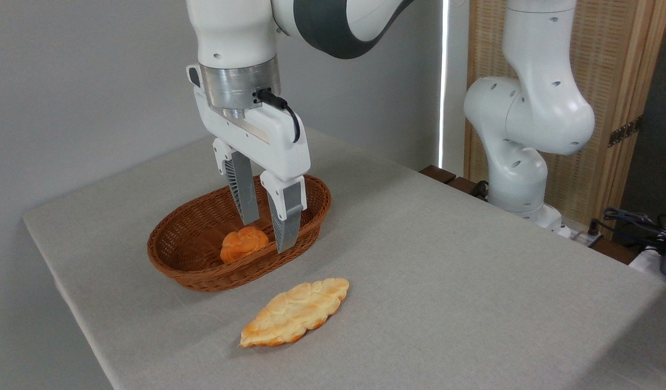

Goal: Put bread into the basket

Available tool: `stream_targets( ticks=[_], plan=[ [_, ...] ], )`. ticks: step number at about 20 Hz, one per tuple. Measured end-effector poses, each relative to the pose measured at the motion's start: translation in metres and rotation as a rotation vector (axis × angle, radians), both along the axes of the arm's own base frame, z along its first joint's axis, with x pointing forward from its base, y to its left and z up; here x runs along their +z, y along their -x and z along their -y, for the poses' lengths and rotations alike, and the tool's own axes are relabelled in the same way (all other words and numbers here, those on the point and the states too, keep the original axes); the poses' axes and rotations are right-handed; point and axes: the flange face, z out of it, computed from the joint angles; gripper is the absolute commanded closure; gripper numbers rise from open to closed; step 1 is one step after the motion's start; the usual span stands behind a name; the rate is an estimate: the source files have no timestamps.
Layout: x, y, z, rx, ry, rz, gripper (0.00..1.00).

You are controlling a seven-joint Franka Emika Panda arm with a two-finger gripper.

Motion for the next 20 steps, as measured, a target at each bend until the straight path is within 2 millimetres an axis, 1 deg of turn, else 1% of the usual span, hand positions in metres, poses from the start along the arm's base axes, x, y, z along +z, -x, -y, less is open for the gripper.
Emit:
stream_targets(
  ticks=[7, 14, 20],
  plan=[
    [-0.0021, 0.0009, 0.0002, -0.001, -0.001, -0.014, 0.0],
    [-0.0051, 0.007, 0.0068, -0.016, -0.003, -0.061, 0.0],
    [-0.0085, 0.0076, 0.0011, -0.006, -0.002, -0.068, 0.0]
  ],
)
